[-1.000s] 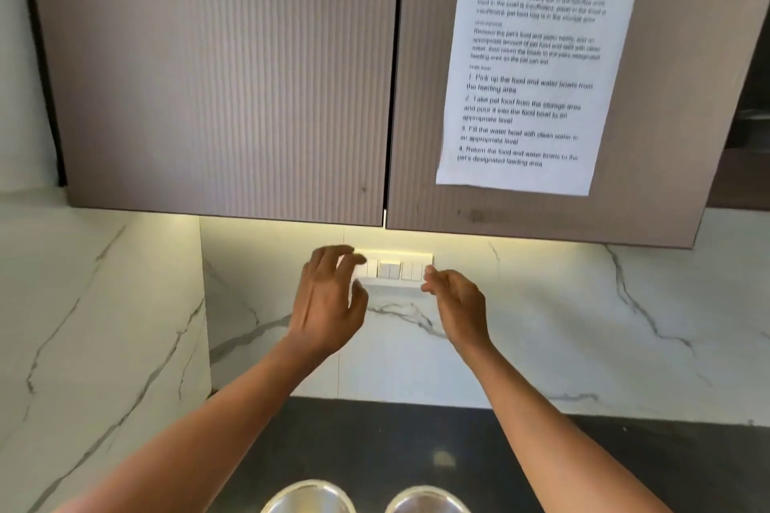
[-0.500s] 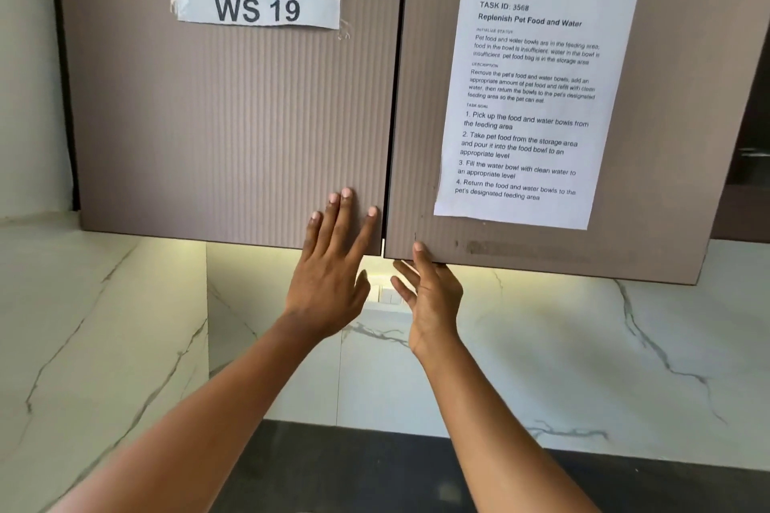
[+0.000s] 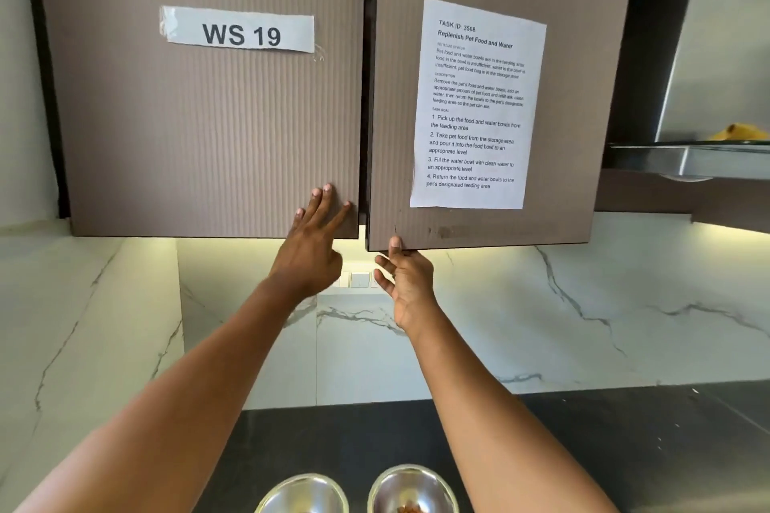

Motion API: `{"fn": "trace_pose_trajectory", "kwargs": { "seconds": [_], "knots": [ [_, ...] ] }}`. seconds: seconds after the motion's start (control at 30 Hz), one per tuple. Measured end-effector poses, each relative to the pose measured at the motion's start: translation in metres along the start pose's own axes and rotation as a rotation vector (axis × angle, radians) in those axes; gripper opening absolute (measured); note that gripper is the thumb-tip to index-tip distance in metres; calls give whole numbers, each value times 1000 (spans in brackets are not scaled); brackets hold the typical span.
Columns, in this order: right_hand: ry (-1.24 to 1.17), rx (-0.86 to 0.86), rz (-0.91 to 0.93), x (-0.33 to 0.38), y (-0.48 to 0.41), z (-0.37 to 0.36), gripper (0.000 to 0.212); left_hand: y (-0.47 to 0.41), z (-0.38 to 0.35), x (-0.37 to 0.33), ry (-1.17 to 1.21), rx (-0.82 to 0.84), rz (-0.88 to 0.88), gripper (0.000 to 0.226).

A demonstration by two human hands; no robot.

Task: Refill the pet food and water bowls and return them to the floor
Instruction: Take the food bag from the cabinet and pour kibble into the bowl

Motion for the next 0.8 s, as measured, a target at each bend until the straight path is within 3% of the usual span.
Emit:
{"fn": "trace_pose_trajectory", "kwargs": {
  "seconds": [0.1,0.27,0.4,0.5,0.57,0.8],
  "knots": [
    [-1,-49,26,10,26,17,17,2,18,-22,299,-82,64,60],
    [-8,-135,75,36,85,49,24,36,35,-88,763,-141,212,41],
    [-35,-211,129,61,122,76,18,51,41,-152,1046,-88,107,36],
    [-26,-246,205,79,141,100,44,60,45,-193,1148,-84,65,32],
    [32,-231,296,93,155,116,50,66,45,-218,1198,-73,29,39],
    [96,-265,443,141,183,195,31,79,39,-301,1121,-73,-125,51]
  ]
}}
Point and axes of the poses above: each hand's wrist, its own y-axis away from the middle knuckle, its own z-axis out of the back of the hand, x = y × z, the point moved 4 cm from there along -y, towards the middle knuckle, and after that the axes turned 8 degrees about -x, right-handed, at the moved point
